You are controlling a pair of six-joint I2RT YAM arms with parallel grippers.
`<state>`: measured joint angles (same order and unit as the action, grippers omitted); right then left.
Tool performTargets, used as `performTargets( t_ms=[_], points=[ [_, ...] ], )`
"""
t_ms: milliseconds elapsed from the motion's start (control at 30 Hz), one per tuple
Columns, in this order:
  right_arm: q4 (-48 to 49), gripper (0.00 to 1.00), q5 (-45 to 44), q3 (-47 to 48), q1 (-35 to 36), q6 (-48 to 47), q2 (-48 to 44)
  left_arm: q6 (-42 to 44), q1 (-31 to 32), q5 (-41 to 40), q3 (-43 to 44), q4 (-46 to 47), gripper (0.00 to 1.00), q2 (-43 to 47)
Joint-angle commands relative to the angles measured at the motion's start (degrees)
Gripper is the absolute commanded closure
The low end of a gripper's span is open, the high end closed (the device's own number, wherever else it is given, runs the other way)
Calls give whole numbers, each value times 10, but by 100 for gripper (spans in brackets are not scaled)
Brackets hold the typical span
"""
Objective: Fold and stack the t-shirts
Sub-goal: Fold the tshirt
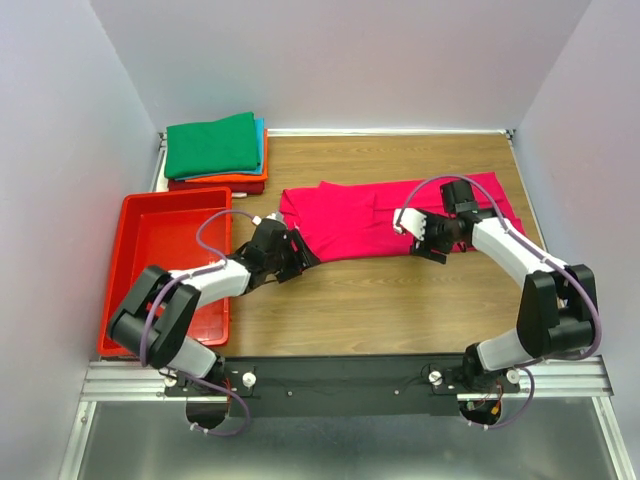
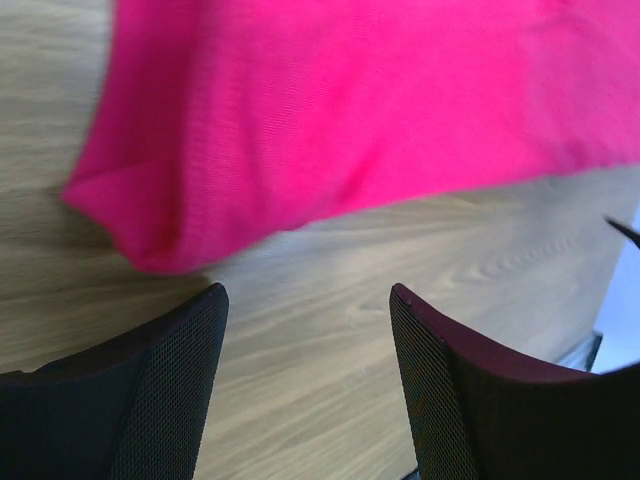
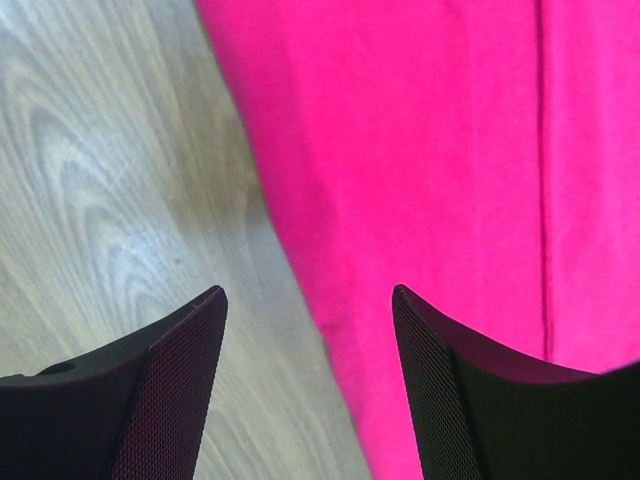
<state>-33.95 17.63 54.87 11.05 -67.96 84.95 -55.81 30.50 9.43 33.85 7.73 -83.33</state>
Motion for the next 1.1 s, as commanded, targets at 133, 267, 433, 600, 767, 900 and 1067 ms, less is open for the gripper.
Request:
performTargets(
  t_ms=[133, 267, 433, 600, 767, 900, 1067],
  points=[
    [-8, 27, 6, -28, -33, -26, -17, -84, -2, -90, 43, -25, 28, -75],
    [-9, 28, 10, -44, -88, -87, -17, -91, -13, -144, 61, -39, 39, -90],
    [-8, 28, 4, -44, -132, -132, 3, -65, -36, -144, 55, -32, 66, -83],
    [-4, 31, 0, -21, -155, -148, 43, -40, -57, -146, 64, -31, 68, -75],
    [6, 44, -22, -7, -156, -141, 88, 1, -74, -133, 100, -36, 68, -96],
    [11, 57, -39, -25, -156, -144, 84, 39, -87, -132, 136, -46, 68, -111],
    [13, 82, -66, -61, -156, -125, 59, 97, -106, -153, 217, -76, 70, -154]
  ],
)
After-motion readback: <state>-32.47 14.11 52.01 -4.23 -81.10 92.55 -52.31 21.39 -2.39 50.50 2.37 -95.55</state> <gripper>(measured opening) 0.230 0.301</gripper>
